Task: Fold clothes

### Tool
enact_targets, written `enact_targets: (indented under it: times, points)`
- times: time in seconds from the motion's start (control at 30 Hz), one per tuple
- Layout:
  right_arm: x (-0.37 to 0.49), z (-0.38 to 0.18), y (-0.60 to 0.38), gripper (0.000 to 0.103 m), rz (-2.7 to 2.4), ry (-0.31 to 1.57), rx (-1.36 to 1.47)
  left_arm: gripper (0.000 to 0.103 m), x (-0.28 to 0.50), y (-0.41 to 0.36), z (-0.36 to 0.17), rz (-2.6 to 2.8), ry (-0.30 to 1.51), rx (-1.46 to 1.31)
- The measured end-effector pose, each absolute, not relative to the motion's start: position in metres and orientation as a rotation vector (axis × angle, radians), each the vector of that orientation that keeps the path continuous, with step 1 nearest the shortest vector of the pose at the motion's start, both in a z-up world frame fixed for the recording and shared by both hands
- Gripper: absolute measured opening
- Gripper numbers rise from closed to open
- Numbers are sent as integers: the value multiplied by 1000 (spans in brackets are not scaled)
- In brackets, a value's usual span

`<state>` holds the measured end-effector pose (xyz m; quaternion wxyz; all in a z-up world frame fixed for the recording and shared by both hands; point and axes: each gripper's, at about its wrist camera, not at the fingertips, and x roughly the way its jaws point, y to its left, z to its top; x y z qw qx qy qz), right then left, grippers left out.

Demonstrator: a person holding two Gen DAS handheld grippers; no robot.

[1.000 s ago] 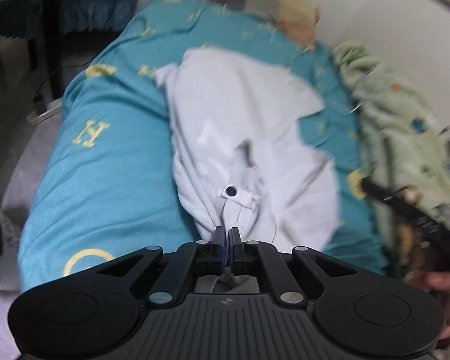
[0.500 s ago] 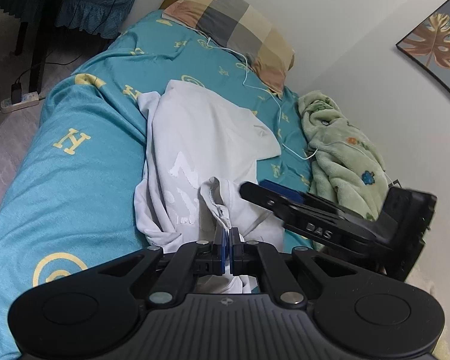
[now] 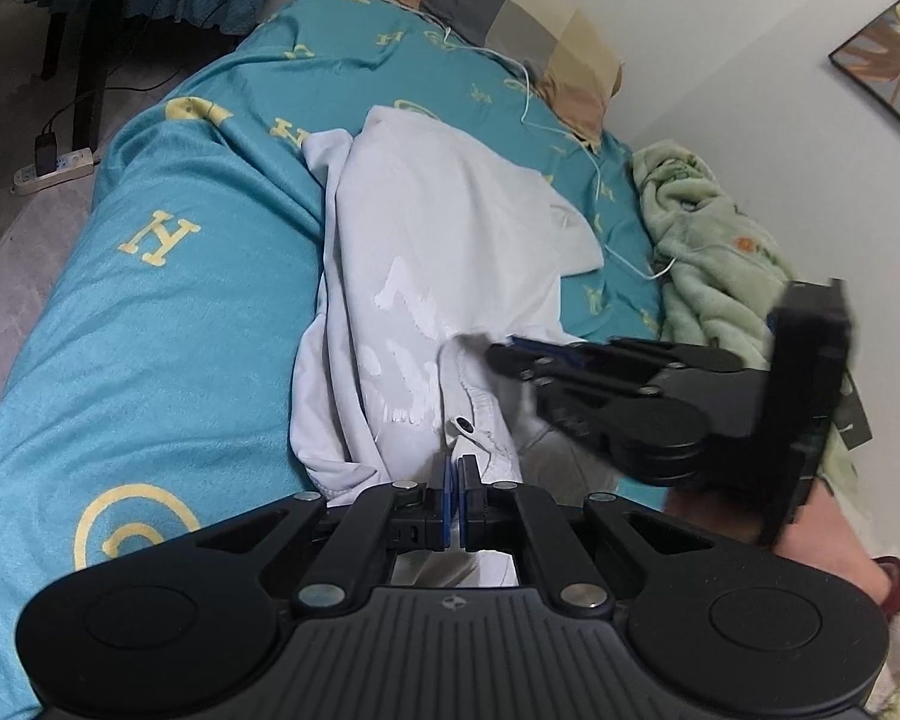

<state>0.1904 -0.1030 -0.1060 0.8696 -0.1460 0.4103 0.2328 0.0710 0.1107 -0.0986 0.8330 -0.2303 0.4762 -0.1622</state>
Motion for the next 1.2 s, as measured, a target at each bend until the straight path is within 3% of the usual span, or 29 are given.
enact_targets:
  times: [0.23, 0.43, 0.57, 0.73, 0.87, 1.2]
  points:
    - [148, -58, -178, 8, 434, 764, -47, 6, 72, 87, -93, -403, 985, -364]
    - [112, -38, -230, 8, 406, 643, 117, 34, 57, 65, -78, -485, 902, -254]
    - [104, -38, -248, 8, 403, 574, 191, 45, 44, 45, -71, -498, 851, -127]
    - [93, -38, -270, 8, 398, 486, 282, 46, 41, 18, -76, -411, 846, 28]
    - [85, -39, -288, 8, 393, 415, 355, 56, 42, 2, -79, -333, 823, 98]
    - [69, -32, -275, 8, 415, 307, 318, 57, 56, -12, -100, -188, 861, 108]
